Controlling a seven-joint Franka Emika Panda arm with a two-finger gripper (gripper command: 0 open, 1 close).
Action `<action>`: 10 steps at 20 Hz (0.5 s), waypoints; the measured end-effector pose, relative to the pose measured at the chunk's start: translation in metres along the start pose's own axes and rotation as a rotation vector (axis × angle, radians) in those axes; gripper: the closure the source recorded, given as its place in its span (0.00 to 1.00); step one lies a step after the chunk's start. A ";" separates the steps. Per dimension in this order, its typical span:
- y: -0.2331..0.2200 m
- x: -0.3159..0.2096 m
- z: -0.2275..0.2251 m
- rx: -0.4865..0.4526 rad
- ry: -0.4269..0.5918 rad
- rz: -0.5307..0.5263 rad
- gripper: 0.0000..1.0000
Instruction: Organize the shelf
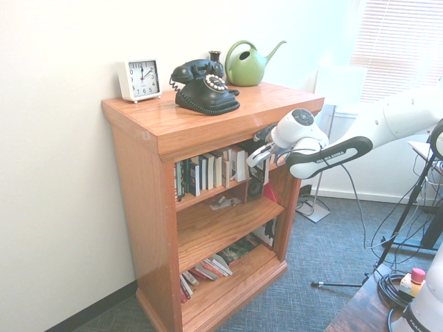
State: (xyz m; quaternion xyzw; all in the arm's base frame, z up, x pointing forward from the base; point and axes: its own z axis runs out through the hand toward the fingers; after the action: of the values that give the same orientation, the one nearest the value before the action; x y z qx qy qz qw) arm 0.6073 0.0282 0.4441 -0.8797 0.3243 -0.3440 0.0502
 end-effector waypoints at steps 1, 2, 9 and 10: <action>0.000 0.000 0.001 0.003 0.004 -0.001 1.00; 0.000 -0.001 0.001 0.006 0.006 -0.001 1.00; -0.004 -0.005 0.002 0.008 0.010 -0.006 0.00; -0.004 -0.006 0.002 0.008 0.011 -0.008 0.00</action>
State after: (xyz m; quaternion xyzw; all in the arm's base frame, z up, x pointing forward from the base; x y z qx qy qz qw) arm 0.6081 0.0346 0.4404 -0.8790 0.3197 -0.3502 0.0506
